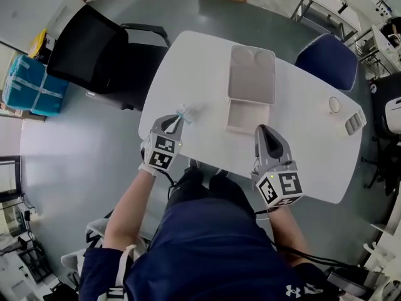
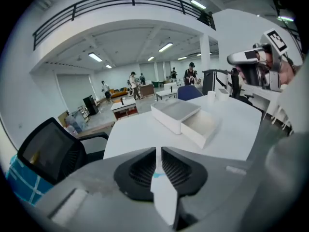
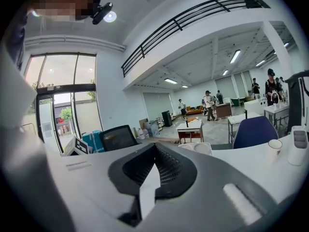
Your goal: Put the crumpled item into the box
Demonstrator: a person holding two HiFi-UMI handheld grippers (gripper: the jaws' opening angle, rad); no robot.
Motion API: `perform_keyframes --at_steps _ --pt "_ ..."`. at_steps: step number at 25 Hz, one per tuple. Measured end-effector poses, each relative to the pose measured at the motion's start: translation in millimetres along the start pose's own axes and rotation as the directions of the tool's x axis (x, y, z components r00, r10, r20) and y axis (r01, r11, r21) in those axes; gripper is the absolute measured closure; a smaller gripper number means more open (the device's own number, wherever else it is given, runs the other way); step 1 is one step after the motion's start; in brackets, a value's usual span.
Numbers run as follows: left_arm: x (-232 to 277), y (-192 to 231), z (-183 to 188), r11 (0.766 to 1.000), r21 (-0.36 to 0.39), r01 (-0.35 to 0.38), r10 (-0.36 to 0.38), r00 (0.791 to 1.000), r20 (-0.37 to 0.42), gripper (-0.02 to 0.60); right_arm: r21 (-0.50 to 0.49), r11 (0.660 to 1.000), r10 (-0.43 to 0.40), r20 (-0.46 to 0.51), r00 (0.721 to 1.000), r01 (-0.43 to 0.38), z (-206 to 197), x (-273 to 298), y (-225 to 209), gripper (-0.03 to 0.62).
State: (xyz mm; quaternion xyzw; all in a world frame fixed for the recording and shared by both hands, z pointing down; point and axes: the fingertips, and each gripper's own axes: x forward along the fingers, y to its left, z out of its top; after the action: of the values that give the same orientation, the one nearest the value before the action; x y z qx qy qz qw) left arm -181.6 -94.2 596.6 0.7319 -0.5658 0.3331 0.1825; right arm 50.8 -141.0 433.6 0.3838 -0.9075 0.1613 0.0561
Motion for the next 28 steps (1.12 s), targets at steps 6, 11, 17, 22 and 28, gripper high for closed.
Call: perform_keyframes --at_steps 6,11,17,22,28 --pt "49.7 3.4 -38.2 0.988 0.031 0.154 -0.144 0.967 -0.209 0.457 0.033 0.992 -0.124 -0.006 0.992 0.124 -3.9 -2.4 -15.5 0.592" --pt "80.3 5.9 -53.2 0.97 0.1 0.222 -0.184 0.937 -0.296 0.446 0.042 0.974 -0.222 0.0 0.975 0.222 -4.1 -10.7 -23.8 0.592" --pt "110.4 6.2 -57.0 0.945 0.178 0.274 -0.2 0.916 -0.348 0.446 0.069 0.952 -0.3 -0.01 0.954 0.3 -11.0 -19.0 -32.7 0.592" --pt "127.9 0.8 -76.8 0.919 0.21 0.333 -0.213 0.869 -0.446 0.446 0.086 0.937 -0.338 -0.014 0.941 0.338 -17.3 -19.7 -36.7 0.592" --pt "130.8 0.9 -80.0 0.915 0.205 0.348 -0.222 0.858 -0.463 0.564 0.084 0.936 -0.341 -0.013 0.94 0.341 -12.6 -15.2 -35.1 0.592"
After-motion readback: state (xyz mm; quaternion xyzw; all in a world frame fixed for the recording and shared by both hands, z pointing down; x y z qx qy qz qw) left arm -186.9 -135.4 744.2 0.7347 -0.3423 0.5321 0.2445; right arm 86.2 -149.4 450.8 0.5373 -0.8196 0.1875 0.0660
